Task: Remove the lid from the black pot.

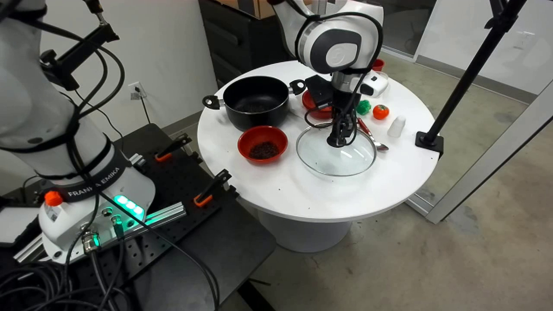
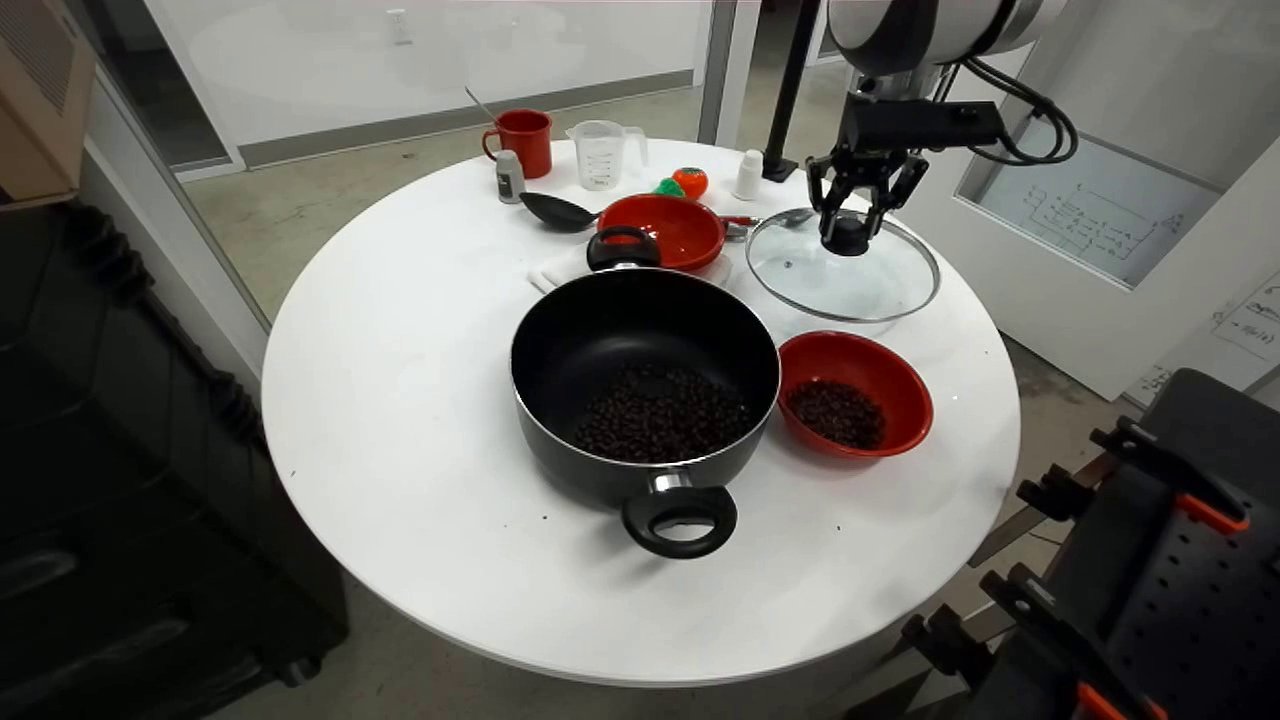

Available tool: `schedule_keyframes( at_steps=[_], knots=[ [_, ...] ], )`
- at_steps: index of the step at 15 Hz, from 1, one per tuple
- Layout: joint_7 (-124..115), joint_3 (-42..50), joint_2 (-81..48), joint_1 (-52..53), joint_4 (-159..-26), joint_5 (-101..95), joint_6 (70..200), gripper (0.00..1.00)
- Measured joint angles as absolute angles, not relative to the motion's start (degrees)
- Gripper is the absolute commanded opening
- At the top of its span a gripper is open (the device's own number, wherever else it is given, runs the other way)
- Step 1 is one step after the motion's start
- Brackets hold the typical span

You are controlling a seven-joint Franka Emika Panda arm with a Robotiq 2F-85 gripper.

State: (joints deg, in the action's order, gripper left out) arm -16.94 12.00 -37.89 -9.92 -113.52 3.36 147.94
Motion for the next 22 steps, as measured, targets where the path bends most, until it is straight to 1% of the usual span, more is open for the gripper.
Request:
schedule_keyframes(
  at_steps=[8,16,22],
  knots=[
    [-16.9,11.6,-45.3,-9.5,-106.4,3.4,147.9,0.26],
    [-16.4,11.2,-46.2,-9.7,-104.5,3.4,147.2,0.26],
    [-11.4,7.2,-46.5,-12.4,-104.1,5.0,147.3,0.26]
  ],
)
